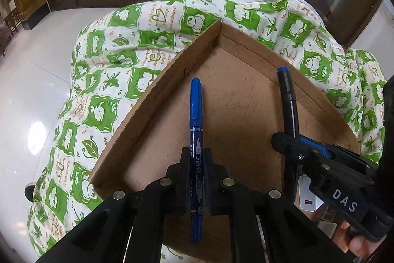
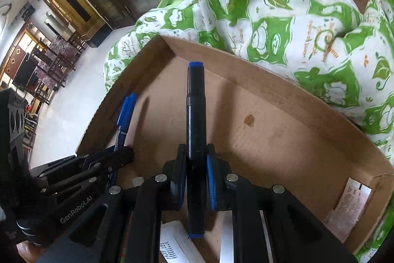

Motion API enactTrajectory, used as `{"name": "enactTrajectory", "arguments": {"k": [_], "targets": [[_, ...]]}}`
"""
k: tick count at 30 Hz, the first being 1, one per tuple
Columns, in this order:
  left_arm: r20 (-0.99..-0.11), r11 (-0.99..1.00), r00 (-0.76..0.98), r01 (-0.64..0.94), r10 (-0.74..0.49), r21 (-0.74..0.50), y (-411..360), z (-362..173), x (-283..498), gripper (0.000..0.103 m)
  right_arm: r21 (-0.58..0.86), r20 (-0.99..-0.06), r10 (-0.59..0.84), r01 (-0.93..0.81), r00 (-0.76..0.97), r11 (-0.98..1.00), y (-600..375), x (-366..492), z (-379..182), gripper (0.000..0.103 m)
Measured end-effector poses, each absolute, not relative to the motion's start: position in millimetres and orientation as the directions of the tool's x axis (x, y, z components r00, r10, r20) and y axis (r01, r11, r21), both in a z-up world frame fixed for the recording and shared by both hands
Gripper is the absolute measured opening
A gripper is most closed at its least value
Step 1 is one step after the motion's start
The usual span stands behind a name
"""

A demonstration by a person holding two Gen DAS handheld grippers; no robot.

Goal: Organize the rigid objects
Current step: 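Open both grippers in the tray and lift them away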

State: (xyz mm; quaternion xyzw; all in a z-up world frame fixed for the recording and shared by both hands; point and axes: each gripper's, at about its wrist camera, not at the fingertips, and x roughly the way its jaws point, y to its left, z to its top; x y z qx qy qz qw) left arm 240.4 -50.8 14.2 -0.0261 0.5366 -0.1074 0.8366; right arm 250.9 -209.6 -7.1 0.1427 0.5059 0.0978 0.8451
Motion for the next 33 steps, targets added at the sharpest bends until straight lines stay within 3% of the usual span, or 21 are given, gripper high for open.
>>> {"name": "enactTrajectory", "arguments": {"k": [1,4,6,7,10,14,17,23,28,33], "targets": [[-0.892,0.976,0.403,0.155,-0.206,-0.155,-51.7,14.1,239.9,0.009,0.349,-0.821,0.314,-0.014,0.476,0.937,-211.4,250.5,-7.6,0.014],[-0.893,0.976,0.399,0.151,-0.208,-0.16,-54.5,13.7,240.8,0.019,0.351,-0.815,0.301,0.01,0.495,0.936,-217.3,248.3,-5.6,0.032],[-0.888,0.974,0.403,0.14,-0.219,-0.177,-51.1,15.9,236.5,0.051,0.345,-0.805,0.286,0.017,0.52,0.939,-220.4,244.6,0.6,0.034],[-0.884,0.974,0.411,0.138,-0.222,-0.181,-48.7,17.9,233.0,0.053,0.345,-0.798,0.284,0.017,0.531,0.938,-222.0,242.0,4.8,0.035],[-0.867,0.967,0.431,0.158,-0.249,-0.199,-47.4,32.3,218.4,0.053,0.362,-0.778,0.286,0.027,0.56,0.932,-229.9,230.3,19.0,0.036],[-0.842,0.957,0.46,0.191,-0.283,-0.217,-41.1,51.3,184.5,0.054,0.406,-0.751,0.323,0.016,0.576,0.914,-242.9,201.9,39.2,0.046],[-0.831,0.952,0.47,0.214,-0.297,-0.219,-28.4,54.4,146.3,0.06,0.456,-0.729,0.387,-0.021,0.565,0.89,-250.8,174.5,50.7,0.054],[-0.848,0.954,0.439,0.167,-0.298,-0.249,2.4,30.2,88.2,0.06,0.524,-0.735,0.508,-0.099,0.449,0.846,-234.5,109.1,34.9,0.055],[-0.872,0.952,0.387,0.062,-0.298,-0.298,28.5,-1.4,52.7,0.06,0.457,-0.791,0.506,-0.219,0.344,0.862,-193.9,80.3,18.9,0.055],[-0.847,0.951,0.447,0.03,-0.287,-0.307,37.8,10.1,47.4,0.06,0.327,-0.844,0.416,-0.29,0.338,0.899,-169.4,71.7,12.5,0.055]]}}
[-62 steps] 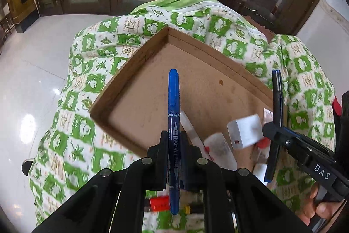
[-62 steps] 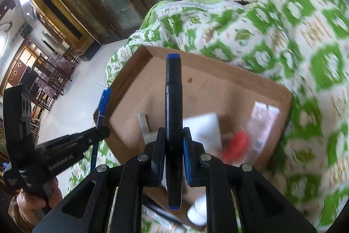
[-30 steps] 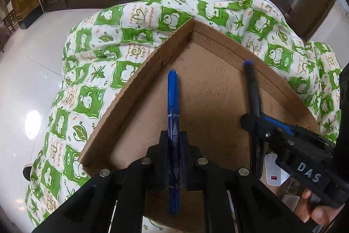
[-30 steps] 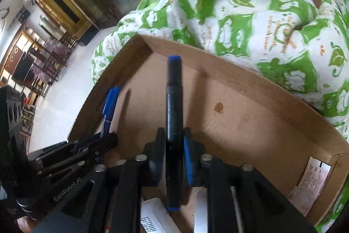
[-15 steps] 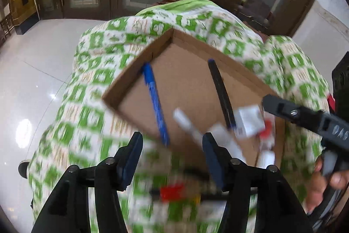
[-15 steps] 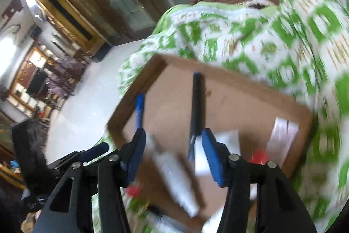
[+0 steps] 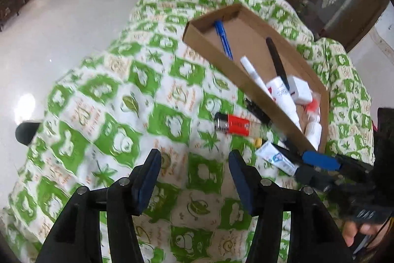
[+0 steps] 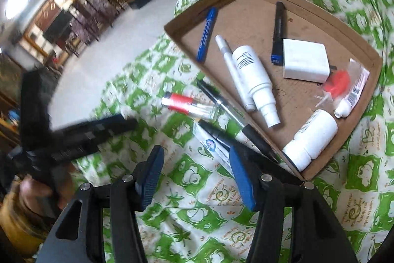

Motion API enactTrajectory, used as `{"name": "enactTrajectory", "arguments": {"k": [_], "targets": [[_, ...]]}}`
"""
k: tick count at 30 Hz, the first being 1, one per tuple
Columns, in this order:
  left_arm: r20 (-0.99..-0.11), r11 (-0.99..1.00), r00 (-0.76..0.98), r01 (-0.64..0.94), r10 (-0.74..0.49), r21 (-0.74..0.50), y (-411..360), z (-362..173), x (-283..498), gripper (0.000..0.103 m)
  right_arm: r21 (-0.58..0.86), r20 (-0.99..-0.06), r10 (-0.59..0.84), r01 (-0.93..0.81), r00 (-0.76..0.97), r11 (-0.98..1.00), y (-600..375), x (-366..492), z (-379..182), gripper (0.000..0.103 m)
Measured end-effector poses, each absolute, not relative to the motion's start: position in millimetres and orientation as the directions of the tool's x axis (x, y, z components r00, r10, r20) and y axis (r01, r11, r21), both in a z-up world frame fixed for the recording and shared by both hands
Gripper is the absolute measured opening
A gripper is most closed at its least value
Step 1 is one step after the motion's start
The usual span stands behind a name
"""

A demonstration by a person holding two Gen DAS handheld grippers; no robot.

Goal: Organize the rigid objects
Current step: 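Open both grippers in the tray and lift them away, then grasp the yellow-capped black marker with the right gripper while the left gripper grasps the white toothpaste tube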

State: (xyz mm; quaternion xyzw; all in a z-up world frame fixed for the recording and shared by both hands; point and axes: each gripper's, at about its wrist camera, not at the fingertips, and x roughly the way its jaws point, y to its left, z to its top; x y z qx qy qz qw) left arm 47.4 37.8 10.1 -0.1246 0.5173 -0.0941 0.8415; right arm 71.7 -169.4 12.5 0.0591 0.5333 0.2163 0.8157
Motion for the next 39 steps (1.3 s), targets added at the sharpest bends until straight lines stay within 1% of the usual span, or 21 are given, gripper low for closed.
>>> {"name": "enactTrajectory", "arguments": {"k": [5,9,11,13,14,15,17,19,20,21,22,23,25,26,28,29,33,36,37,38,39], "targets": [[-0.867,0.956,0.412,0.034,-0.279,-0.291,32.3,-1.2,49.0,0.06,0.163,-0.903,0.259,-0.284,0.343,0.945,-159.9,68.1,-3.5,0.055],[-0.869,0.954,0.406,0.031,-0.284,-0.297,35.0,-2.9,48.4,0.06,-0.061,-0.927,0.051,-0.283,0.373,0.957,-151.7,73.4,-24.5,0.055],[-0.87,0.953,0.403,0.026,-0.285,-0.3,35.7,-3.4,49.5,0.06,-0.138,-0.924,-0.009,-0.314,0.381,0.939,-141.3,75.4,-34.4,0.061],[-0.872,0.954,0.4,0.024,-0.282,-0.298,35.9,-4.4,50.1,0.06,-0.204,-0.924,-0.066,-0.34,0.377,0.918,-132.1,78.5,-46.9,0.063],[-0.873,0.955,0.4,0.024,-0.28,-0.295,36.0,-4.6,50.2,0.06,-0.202,-0.924,-0.064,-0.34,0.376,0.919,-132.5,79.9,-47.7,0.063],[-0.873,0.956,0.4,0.024,-0.278,-0.293,35.9,-4.5,50.0,0.06,-0.164,-0.932,-0.037,-0.33,0.36,0.929,-137.1,82.8,-46.9,0.062],[-0.874,0.956,0.4,0.026,-0.276,-0.291,36.2,-4.3,49.7,0.06,-0.08,-0.941,0.021,-0.281,0.338,0.956,-151.1,88.8,-43.1,0.05],[-0.875,0.958,0.401,0.028,-0.271,-0.284,34.9,-4.5,49.4,0.06,0.075,-0.942,0.131,-0.188,0.309,0.979,-173.2,96.0,-37.8,0.044],[-0.876,0.959,0.4,0.029,-0.269,-0.281,34.2,-4.8,49.4,0.06,0.188,-0.93,0.223,-0.142,0.292,0.972,-184.8,98.3,-36.1,0.037],[-0.877,0.96,0.399,0.03,-0.266,-0.278,33.3,-5.1,49.4,0.06,0.328,-0.9,0.344,-0.105,0.267,0.939,-195.1,100.0,-36.3,0.034],[-0.879,0.961,0.398,0.029,-0.263,-0.274,32.4,-5.3,49.4,0.06,0.428,-0.866,0.434,-0.083,0.248,0.9,-200.6,100.5,-37.2,0.033],[-0.88,0.962,0.398,0.03,-0.261,-0.272,32.1,-5.6,49.4,0.06,0.555,-0.804,0.556,-0.068,0.21,0.829,-202.4,100.8,-40.6,0.033],[-0.88,0.963,0.398,0.03,-0.259,-0.269,31.7,-5.4,49.1,0.06,0.688,-0.712,0.687,-0.054,0.145,0.724,-197.3,101.5,-46.4,0.033],[-0.88,0.963,0.398,0.031,-0.258,-0.269,31.7,-5.2,48.8,0.06,0.715,-0.685,0.717,-0.064,0.132,0.696,-192.5,101.2,-45.8,0.036],[-0.88,0.964,0.399,0.033,-0.256,-0.265,31.3,-4.9,48.0,0.06,0.673,-0.714,0.681,-0.109,0.163,0.731,-189.4,101.7,-38.1,0.041],[-0.88,0.964,0.399,0.036,-0.256,-0.264,31.6,-4.9,48.0,0.06,0.64,-0.736,0.652,-0.126,0.181,0.758,-190.2,101.3,-35.4,0.041],[-0.882,0.964,0.394,0.046,-0.258,-0.262,27.9,-5.6,47.1,0.06,0.627,-0.752,0.632,-0.093,0.19,0.774,-199.3,95.6,-37.5,0.041],[-0.883,0.964,0.393,0.05,-0.258,-0.26,28.1,-5.6,47.1,0.06,0.561,-0.791,0.575,-0.13,0.21,0.818,-196.4,93.4,-32.2,0.041],[-0.883,0.964,0.393,0.049,-0.258,-0.26,27.7,-5.5,47.0,0.06,0.541,-0.802,0.559,-0.142,0.208,0.829,-189.8,92.7,-29.9,0.039],[-0.883,0.964,0.393,0.049,-0.258,-0.26,27.8,-5.5,47.1,0.06,0.516,-0.818,0.539,-0.158,0.2,0.842,-182.8,92.9,-31.1,0.034],[-0.882,0.964,0.393,0.05,-0.259,-0.261,27.9,-5.5,47.1,0.06,0.475,-0.841,0.505,-0.183,0.195,0.861,-175.6,91.1,-32.7,0.032]]}}
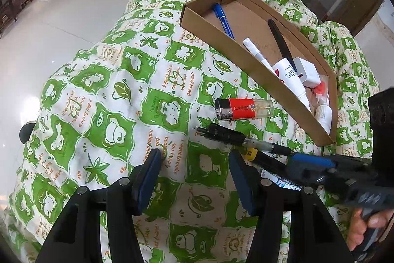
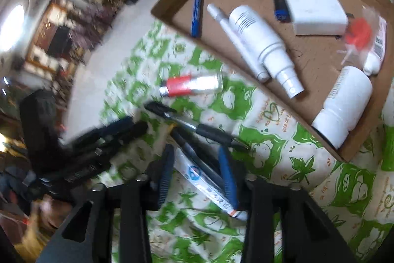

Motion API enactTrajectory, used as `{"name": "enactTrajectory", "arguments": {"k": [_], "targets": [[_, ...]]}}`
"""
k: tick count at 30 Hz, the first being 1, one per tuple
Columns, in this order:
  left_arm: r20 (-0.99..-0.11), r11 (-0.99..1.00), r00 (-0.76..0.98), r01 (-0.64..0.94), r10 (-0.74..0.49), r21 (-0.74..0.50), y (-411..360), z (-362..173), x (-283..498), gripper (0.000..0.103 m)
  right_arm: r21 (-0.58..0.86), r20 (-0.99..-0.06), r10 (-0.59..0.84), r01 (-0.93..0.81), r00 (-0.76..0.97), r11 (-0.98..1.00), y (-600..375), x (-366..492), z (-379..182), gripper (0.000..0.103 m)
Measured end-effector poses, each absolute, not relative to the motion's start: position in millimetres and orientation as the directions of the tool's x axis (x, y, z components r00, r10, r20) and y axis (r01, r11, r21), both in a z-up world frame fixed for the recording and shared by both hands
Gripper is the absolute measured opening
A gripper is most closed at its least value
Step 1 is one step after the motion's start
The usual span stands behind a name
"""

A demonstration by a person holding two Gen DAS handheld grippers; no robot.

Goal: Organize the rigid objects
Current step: 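Grasp the yellow-capped black marker with the right gripper while the left gripper grasps the white toothpaste tube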

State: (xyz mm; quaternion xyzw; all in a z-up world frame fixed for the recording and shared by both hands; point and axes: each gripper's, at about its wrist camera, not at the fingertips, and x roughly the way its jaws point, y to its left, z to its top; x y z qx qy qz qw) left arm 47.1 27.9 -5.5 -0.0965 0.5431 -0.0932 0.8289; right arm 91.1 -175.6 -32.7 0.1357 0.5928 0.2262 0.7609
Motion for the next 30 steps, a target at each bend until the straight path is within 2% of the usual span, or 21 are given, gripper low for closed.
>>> {"name": "enactTrajectory", "arguments": {"k": [5,7,9,11,13,16,19,22,30], "targets": [[-0.883,0.964,0.39,0.054,-0.26,-0.26,27.7,-5.4,47.0,0.06,0.26,-0.922,0.331,-0.312,0.201,0.914,-143.8,82.7,-43.8,0.031],[-0.884,0.964,0.387,0.056,-0.261,-0.26,27.5,-5.4,46.5,0.06,0.216,-0.929,0.299,-0.335,0.219,0.917,-138.6,80.6,-43.5,0.029],[-0.884,0.964,0.387,0.058,-0.261,-0.259,26.4,-5.0,45.5,0.06,0.24,-0.915,0.323,-0.315,0.244,0.918,-142.6,81.1,-39.3,0.024],[-0.884,0.964,0.388,0.066,-0.261,-0.256,24.6,-4.9,45.2,0.06,0.329,-0.884,0.389,-0.246,0.259,0.912,-162.7,84.4,-31.4,0.018],[-0.888,0.968,0.385,0.08,-0.251,-0.239,20.1,-4.9,45.0,0.06,0.443,-0.843,0.469,-0.154,0.265,0.883,-182.7,85.0,-27.7,0.017],[-0.891,0.968,0.378,0.13,-0.25,-0.216,6.3,-3.0,41.9,0.06,0.527,-0.816,0.507,-0.004,0.276,0.85,-210.2,78.2,-32.3,0.017],[-0.891,0.949,0.33,0.16,-0.311,-0.272,-9.4,-2.9,36.0,0.06,0.509,-0.835,0.472,0.072,0.282,0.858,-224.6,75.1,-38.2,0.016],[-0.886,0.919,0.244,0.103,-0.393,-0.379,-27.6,-11.6,25.6,0.06,0.48,-0.845,0.435,0.082,0.31,0.874,-226.9,75.8,-34.5,0.015],[-0.917,0.933,0.222,-0.065,-0.331,-0.353,-52.4,-23.4,27.3,0.06,0.438,-0.865,0.39,0.095,0.317,0.894,-223.4,77.5,-34.4,0.015]]}}
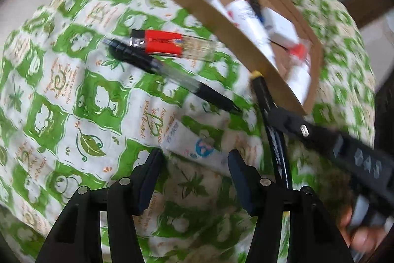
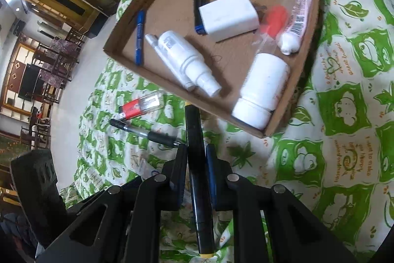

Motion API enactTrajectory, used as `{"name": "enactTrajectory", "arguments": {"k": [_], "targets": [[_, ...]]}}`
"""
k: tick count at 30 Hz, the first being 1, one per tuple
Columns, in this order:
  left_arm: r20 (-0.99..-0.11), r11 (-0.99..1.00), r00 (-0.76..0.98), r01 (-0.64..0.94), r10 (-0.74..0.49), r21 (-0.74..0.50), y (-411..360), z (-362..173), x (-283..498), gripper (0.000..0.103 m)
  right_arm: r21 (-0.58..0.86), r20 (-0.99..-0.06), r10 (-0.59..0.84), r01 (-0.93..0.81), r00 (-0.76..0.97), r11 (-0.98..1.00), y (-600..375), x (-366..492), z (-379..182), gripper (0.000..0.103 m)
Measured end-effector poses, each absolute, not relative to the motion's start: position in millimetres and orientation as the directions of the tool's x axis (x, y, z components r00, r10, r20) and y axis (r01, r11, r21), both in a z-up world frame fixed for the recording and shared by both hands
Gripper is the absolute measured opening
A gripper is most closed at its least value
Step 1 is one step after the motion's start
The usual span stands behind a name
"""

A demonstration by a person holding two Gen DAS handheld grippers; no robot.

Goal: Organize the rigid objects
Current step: 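Grasp the yellow-capped black marker with the right gripper while the left gripper grasps the white toothpaste tube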

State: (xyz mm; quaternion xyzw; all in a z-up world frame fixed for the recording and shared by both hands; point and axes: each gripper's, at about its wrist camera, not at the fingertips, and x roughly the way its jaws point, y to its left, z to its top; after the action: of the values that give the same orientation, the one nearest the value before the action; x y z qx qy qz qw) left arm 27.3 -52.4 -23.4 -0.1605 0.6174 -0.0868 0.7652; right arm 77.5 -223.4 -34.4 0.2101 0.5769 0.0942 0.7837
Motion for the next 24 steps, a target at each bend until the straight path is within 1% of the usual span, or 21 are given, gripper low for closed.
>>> {"name": "enactTrajectory", "arguments": {"k": [2,4,8,9,11,12,13,14,15,18,20,21,24], "targets": [[-0.922,0.931,0.226,-0.113,-0.315,-0.346,-54.8,-25.0,34.1,0.059,0.44,-0.866,0.391,0.101,0.311,0.892,-226.2,77.7,-35.0,0.015],[-0.936,0.94,0.22,-0.143,-0.274,-0.308,-62.8,-23.9,39.2,0.059,0.439,-0.868,0.391,0.104,0.307,0.892,-227.6,77.9,-35.4,0.015],[-0.955,0.969,0.224,-0.112,-0.192,-0.221,-79.6,-22.2,43.9,0.059,0.442,-0.869,0.391,0.12,0.302,0.889,-234.9,76.9,-35.3,0.015],[-0.957,0.978,0.232,-0.075,-0.173,-0.195,-84.7,-21.3,42.2,0.056,0.444,-0.869,0.393,0.125,0.299,0.887,-235.5,77.2,-36.5,0.015],[-0.957,0.988,0.247,-0.002,-0.152,-0.157,-90.4,-19.4,39.6,0.05,0.455,-0.868,0.404,0.137,0.29,0.88,-238.9,77.5,-39.1,0.015],[-0.955,0.985,0.245,0.014,-0.169,-0.17,-86.7,-17.5,39.4,0.042,0.463,-0.865,0.411,0.141,0.286,0.875,-239.8,77.5,-40.2,0.015],[-0.952,0.982,0.245,0.018,-0.186,-0.187,-79.8,-14.5,40.5,0.037,0.464,-0.865,0.414,0.139,0.285,0.875,-239.8,77.3,-40.0,0.015],[-0.949,0.981,0.249,0.019,-0.192,-0.194,-73.0,-11.5,40.6,0.025,0.466,-0.864,0.417,0.136,0.284,0.874,-239.1,77.3,-39.8,0.015],[-0.946,0.982,0.263,0.024,-0.188,-0.188,-64.5,-6.8,43.4,0.01,0.469,-0.862,0.421,0.13,0.283,0.873,-238.6,76.9,-39.0,0.015],[-0.941,0.99,0.307,0.019,-0.139,-0.14,-38.0,6.2,52.4,0.008,0.486,-0.853,0.443,0.112,0.277,0.867,-236.2,75.9,-37.6,0.015],[-0.941,0.991,0.312,-0.006,-0.127,-0.136,-21.2,9.2,57.4,0.007,0.509,-0.842,0.471,0.098,0.265,0.855,-232.8,75.8,-38.5,0.015],[-0.942,0.982,0.287,-0.027,-0.172,-0.187,-9.5,7.6,60.6,0.007,0.517,-0.838,0.481,0.091,0.258,0.851,-230.7,75.6,-38.9,0.015],[-0.927,0.963,0.278,-0.028,-0.25,-0.268,2.9,8.1,59.0,0.007,0.503,-0.847,0.473,0.078,0.243,0.861,-226.0,75.5,-39.3,0.016]]}}
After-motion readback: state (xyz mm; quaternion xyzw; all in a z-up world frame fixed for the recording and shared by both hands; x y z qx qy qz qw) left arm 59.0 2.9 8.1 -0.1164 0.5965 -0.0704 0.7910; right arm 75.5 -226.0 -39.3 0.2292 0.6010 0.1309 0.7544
